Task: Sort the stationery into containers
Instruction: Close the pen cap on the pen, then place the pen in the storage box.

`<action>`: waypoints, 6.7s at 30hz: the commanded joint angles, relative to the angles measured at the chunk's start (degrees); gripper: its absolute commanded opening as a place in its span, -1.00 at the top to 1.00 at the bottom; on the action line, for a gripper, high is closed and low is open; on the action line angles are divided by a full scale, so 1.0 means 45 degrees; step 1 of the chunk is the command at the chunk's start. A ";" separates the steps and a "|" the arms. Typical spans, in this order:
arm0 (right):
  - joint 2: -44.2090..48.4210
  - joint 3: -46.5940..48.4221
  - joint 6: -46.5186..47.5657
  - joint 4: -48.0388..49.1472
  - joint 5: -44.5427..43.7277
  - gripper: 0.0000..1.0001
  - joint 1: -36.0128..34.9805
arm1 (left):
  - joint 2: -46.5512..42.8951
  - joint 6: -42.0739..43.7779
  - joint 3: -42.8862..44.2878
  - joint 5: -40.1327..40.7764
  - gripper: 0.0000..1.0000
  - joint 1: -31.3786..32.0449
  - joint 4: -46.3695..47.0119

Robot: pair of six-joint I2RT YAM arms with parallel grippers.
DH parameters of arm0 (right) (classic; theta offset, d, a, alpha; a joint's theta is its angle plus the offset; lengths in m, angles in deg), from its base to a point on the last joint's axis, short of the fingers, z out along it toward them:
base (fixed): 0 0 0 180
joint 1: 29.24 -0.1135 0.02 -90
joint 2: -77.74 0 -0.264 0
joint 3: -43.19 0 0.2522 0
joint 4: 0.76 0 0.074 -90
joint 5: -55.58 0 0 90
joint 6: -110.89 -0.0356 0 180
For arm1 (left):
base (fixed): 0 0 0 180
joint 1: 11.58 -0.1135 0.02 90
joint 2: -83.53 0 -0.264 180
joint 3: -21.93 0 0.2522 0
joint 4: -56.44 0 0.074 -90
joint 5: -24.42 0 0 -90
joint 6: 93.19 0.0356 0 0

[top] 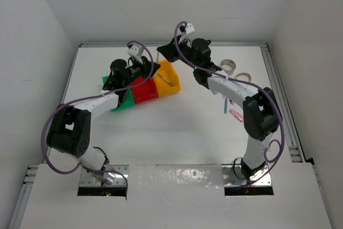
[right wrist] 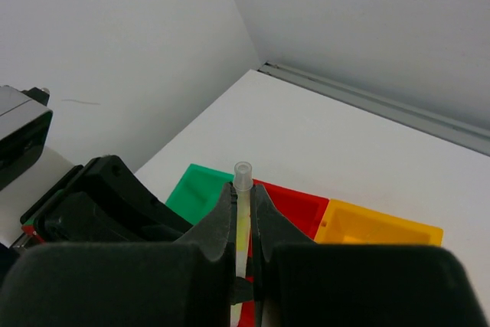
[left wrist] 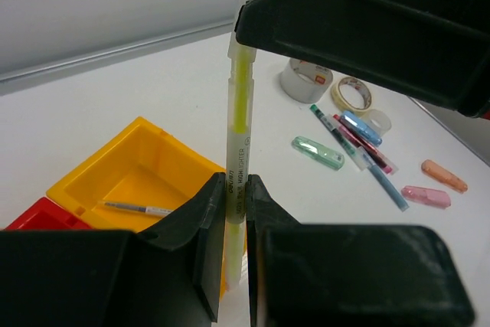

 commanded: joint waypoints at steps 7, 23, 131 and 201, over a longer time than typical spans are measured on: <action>-0.0430 -0.0084 0.2008 -0.4834 0.0977 1.00 -0.0498 | -0.0626 0.2602 0.1092 0.0887 1.00 -0.0466 0.4893; -0.1289 -0.1510 0.2417 -0.3879 0.0952 1.00 -0.1045 | -0.0450 0.0282 0.2087 0.1786 1.00 -0.0545 0.6962; -0.6231 0.8705 0.4254 -0.8469 -0.3520 1.00 -0.0127 | -0.3048 0.2371 -0.0294 0.3310 -0.99 -0.2283 -0.2743; -0.0783 0.4001 0.3473 -1.2992 -0.1877 -0.49 0.2797 | -0.2306 0.2372 -0.0450 0.3835 -0.99 -0.2439 -0.1141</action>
